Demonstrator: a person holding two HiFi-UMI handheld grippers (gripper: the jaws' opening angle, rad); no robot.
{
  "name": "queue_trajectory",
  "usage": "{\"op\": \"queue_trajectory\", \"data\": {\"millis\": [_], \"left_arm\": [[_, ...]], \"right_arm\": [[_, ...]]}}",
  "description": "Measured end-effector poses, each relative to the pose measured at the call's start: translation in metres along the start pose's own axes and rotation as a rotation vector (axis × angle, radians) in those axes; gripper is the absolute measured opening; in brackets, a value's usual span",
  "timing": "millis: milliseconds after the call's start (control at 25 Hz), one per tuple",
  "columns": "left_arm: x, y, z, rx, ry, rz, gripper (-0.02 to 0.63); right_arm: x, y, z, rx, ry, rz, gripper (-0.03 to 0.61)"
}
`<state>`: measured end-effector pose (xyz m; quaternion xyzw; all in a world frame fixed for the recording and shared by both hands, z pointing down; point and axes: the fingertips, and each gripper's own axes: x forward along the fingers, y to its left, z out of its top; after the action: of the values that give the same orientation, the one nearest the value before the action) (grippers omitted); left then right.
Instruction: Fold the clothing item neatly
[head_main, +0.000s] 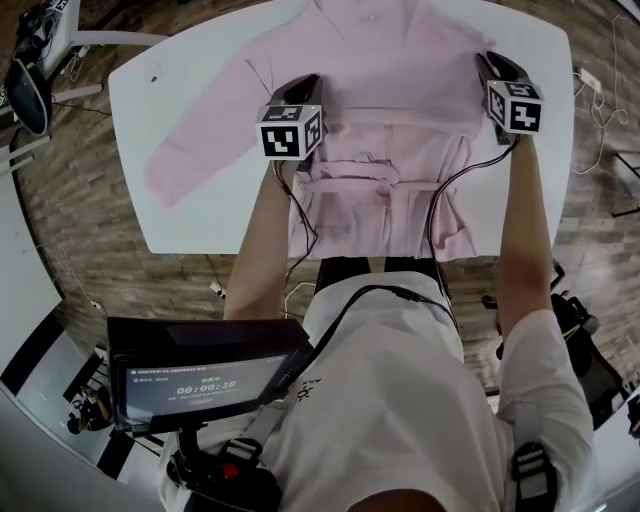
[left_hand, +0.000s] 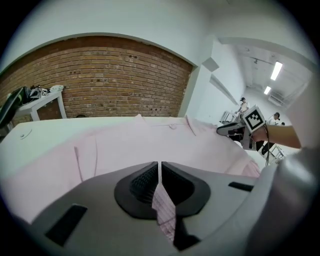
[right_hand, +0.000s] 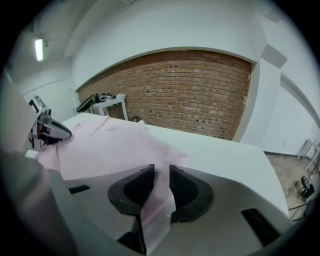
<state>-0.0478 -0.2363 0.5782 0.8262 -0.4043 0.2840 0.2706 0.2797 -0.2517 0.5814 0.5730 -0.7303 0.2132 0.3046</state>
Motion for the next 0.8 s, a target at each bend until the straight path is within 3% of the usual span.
{"op": "queue_trajectory", "data": {"millis": [200, 360, 520, 680, 800], "left_arm": [[-0.007, 0.003, -0.013, -0.022, 0.003, 0.012, 0.003], [-0.023, 0.006, 0.001, -0.014, -0.098, 0.022, 0.003], [-0.047, 0.014, 0.006, -0.001, -0.164, 0.041, 0.003], [-0.075, 0.019, -0.004, -0.024, -0.196, 0.054, 0.003], [-0.100, 0.026, -0.018, -0.046, -0.223, 0.061, 0.003]], "right_arm": [[0.000, -0.005, -0.002, 0.038, -0.010, -0.002, 0.095], [-0.007, 0.006, 0.009, 0.013, -0.036, 0.008, 0.095], [-0.008, 0.022, -0.001, -0.037, 0.014, 0.052, 0.095], [-0.037, 0.054, 0.016, -0.056, -0.075, 0.102, 0.095], [-0.067, 0.096, 0.034, -0.133, -0.122, 0.123, 0.095]]}}
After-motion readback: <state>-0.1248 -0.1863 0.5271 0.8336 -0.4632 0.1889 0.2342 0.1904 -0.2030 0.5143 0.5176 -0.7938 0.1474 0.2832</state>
